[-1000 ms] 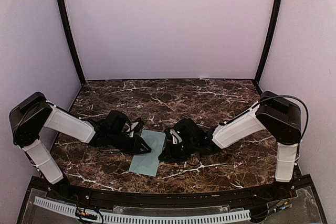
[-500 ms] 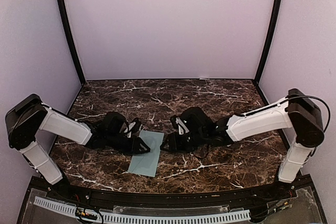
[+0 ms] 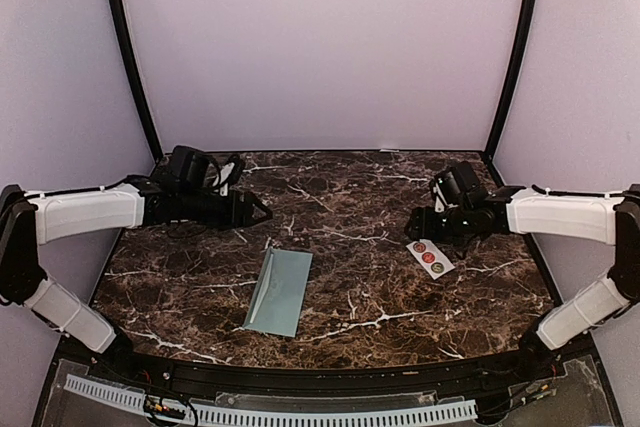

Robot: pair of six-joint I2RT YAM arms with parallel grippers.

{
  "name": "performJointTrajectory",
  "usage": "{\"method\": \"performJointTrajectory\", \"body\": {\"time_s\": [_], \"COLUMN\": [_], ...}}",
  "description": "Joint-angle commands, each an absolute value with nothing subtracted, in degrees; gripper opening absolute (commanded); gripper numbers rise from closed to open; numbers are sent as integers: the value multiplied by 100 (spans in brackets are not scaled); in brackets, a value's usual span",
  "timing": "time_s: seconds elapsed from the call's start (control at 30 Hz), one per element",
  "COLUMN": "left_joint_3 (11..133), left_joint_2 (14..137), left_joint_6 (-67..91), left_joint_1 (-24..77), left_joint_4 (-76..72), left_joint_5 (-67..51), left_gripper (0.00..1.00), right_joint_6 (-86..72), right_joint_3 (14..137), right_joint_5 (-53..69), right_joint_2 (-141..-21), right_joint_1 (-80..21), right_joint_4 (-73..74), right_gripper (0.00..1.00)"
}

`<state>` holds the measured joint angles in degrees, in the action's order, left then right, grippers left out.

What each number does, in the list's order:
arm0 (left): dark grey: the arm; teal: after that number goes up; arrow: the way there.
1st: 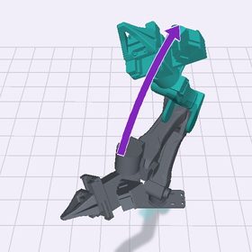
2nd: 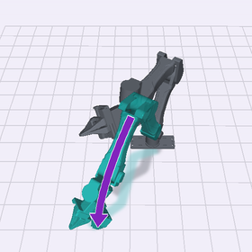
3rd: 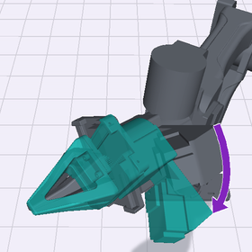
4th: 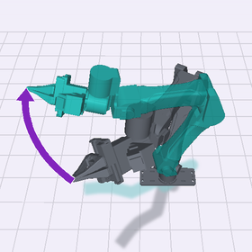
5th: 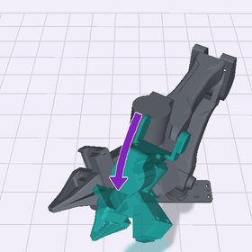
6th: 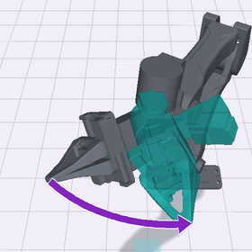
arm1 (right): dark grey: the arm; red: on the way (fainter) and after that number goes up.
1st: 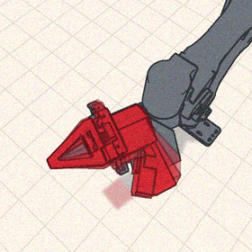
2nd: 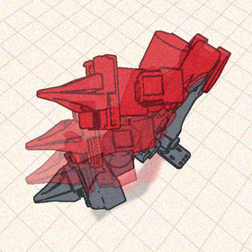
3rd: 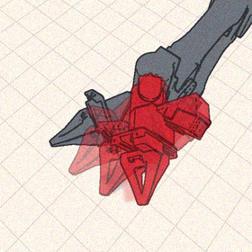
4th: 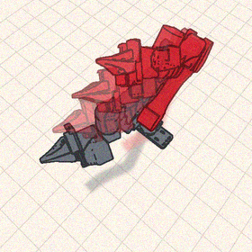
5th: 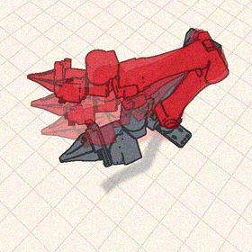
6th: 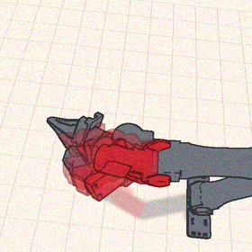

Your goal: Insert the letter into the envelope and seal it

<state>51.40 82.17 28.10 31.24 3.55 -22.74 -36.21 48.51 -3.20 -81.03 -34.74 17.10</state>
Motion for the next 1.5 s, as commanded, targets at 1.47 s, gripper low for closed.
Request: {"method": "performJointTrajectory", "body": {"time_s": [1.47], "left_joint_3": [5115], "left_joint_2": [8362], "left_joint_6": [2264], "left_joint_1": [2959], "left_joint_4": [399], "left_joint_5": [-2581], "left_gripper": [77], "right_joint_6": [-3563], "right_joint_3": [4051], "right_joint_5": [1763], "right_joint_2": [-9527], "right_joint_1": [-4172], "right_joint_4": [524], "right_gripper": [63]}}
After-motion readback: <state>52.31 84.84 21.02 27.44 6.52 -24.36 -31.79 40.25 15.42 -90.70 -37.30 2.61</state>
